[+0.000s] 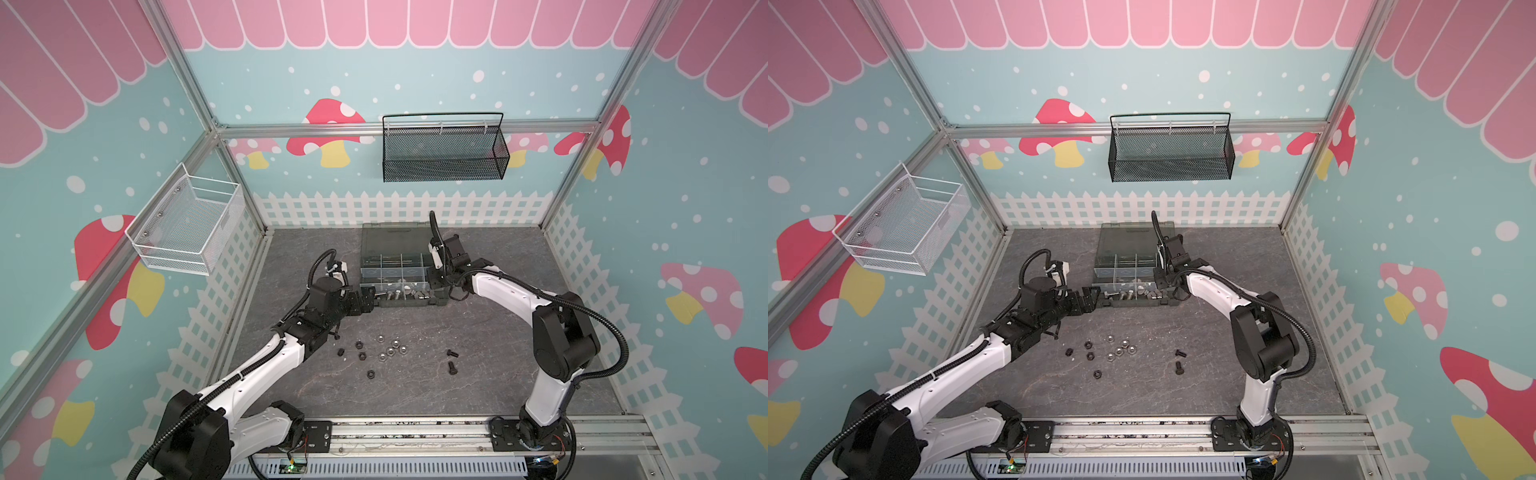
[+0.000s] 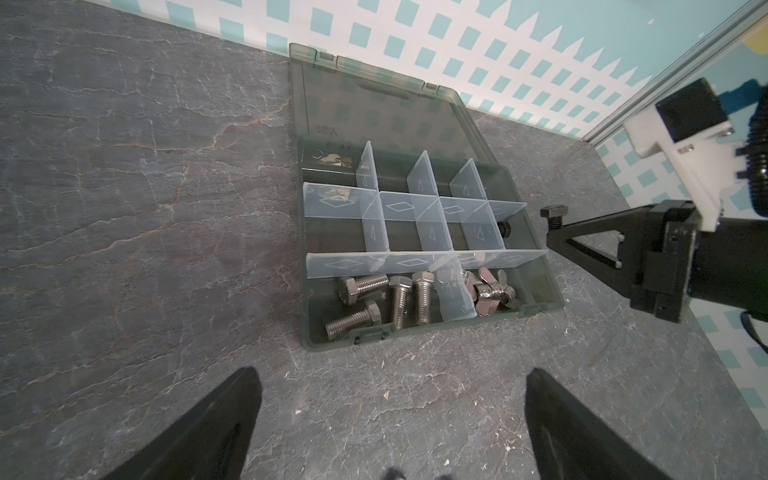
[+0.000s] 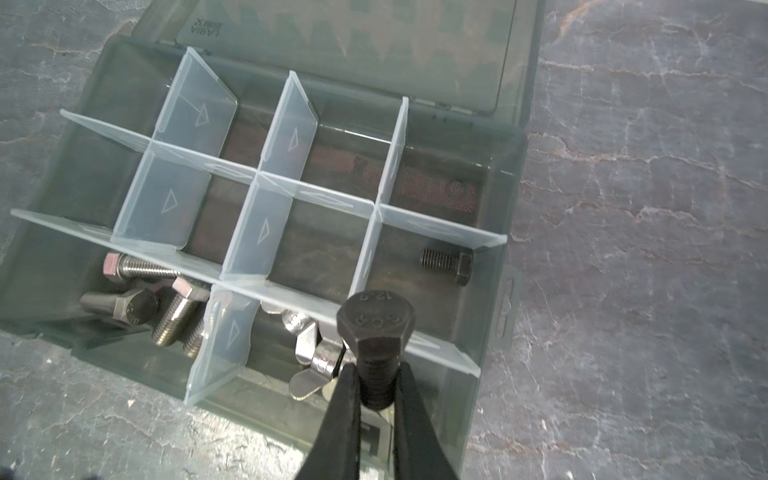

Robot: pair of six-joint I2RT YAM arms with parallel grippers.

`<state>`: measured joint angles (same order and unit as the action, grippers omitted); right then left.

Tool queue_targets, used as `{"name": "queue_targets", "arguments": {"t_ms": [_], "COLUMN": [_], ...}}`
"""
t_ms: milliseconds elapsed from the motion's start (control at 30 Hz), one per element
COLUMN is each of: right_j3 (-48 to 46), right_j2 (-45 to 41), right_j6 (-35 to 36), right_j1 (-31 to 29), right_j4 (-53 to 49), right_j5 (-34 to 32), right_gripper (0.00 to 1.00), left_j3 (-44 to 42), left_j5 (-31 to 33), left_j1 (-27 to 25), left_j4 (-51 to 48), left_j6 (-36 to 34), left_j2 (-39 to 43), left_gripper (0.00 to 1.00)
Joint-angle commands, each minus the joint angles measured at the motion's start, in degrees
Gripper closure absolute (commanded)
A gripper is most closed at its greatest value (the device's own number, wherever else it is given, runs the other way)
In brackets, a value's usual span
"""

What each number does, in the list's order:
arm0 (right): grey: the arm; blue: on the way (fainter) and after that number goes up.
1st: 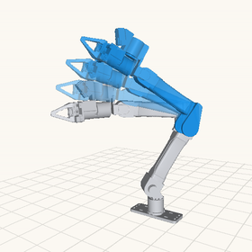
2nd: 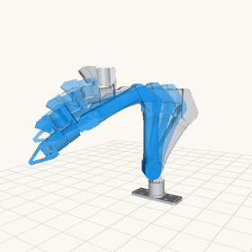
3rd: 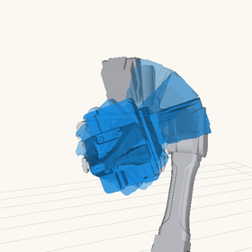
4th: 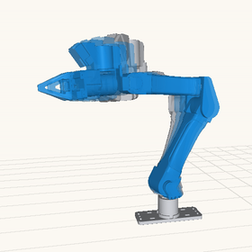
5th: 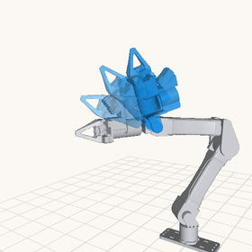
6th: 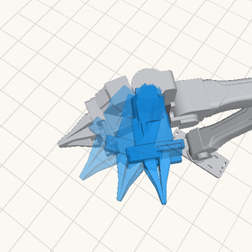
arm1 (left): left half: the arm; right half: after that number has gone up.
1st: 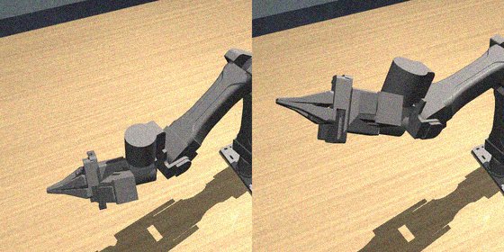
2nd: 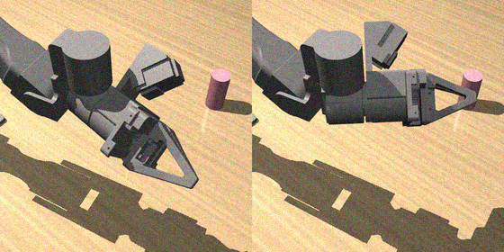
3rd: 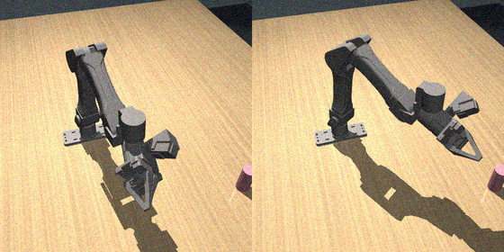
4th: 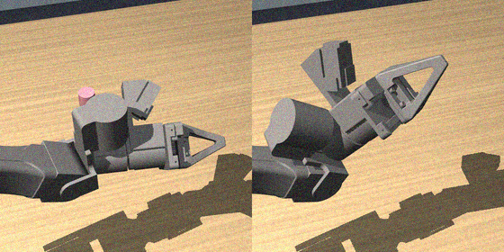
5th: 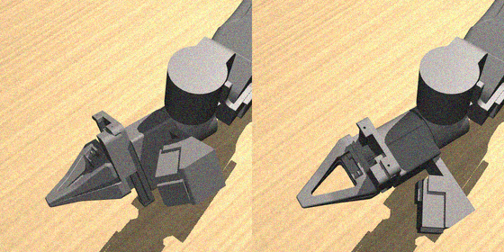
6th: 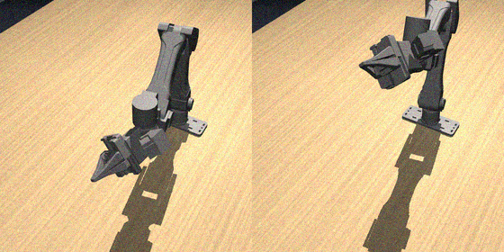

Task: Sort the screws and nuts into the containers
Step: 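Carry the black bolt with the right gripper into the organizer compartment, then open the right gripper to release the bolt and withdraw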

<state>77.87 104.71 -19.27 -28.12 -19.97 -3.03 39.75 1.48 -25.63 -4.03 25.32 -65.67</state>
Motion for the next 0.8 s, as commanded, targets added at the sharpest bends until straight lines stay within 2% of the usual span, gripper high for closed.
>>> {"name": "queue_targets", "arguments": {"t_ms": [0,233,600,767], "right_j3": [2.43,3.28,3.08,2.32], "right_j2": [2.17,5.67,6.35,5.01], "right_j6": [1.48,1.43,1.34,1.16], "right_j1": [0.68,1.23,1.40,1.40], "right_j4": [0.98,0.77,0.61,0.39], "right_j5": [0.92,2.41,2.02,1.80], "right_gripper": [1.00,1.00,0.71,0.65], "left_j3": [-0.81,-1.50,-1.77,-1.78], "left_j5": [-0.10,0.70,1.01,0.98], "left_j1": [0.31,0.49,0.59,0.75], "left_j4": [0.07,-0.28,-0.76,-0.80], "left_j6": [0.70,0.61,0.64,0.66], "left_j2": [1.41,2.34,3.21,3.44], "left_gripper": [0.00,0.00,0.00,0.00]}}
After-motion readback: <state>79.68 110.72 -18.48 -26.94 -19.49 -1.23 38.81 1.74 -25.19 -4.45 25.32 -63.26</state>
